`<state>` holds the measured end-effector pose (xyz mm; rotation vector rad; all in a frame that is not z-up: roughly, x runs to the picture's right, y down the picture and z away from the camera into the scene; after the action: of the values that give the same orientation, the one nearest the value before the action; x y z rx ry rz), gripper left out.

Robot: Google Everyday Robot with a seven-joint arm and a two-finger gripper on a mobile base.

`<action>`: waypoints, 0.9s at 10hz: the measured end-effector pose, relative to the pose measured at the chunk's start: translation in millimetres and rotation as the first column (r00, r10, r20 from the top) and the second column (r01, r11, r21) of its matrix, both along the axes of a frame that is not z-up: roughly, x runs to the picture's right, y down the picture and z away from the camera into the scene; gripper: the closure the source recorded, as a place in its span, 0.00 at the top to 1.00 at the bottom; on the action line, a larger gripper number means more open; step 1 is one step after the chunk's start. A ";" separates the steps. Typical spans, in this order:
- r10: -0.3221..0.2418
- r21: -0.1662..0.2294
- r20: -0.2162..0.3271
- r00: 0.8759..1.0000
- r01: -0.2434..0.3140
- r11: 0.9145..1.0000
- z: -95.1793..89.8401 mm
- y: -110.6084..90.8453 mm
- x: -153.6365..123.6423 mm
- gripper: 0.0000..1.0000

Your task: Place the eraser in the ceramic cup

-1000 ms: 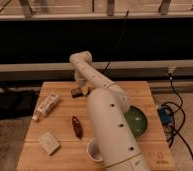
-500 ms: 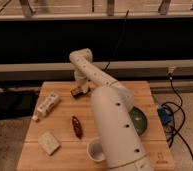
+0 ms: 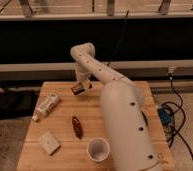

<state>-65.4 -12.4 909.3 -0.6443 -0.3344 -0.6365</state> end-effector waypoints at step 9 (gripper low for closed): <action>-0.137 -0.027 0.156 0.978 0.143 0.989 -88.1 43.6 -3.0 0.00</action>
<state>-68.3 31.2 821.2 -0.6611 -0.4483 -0.8191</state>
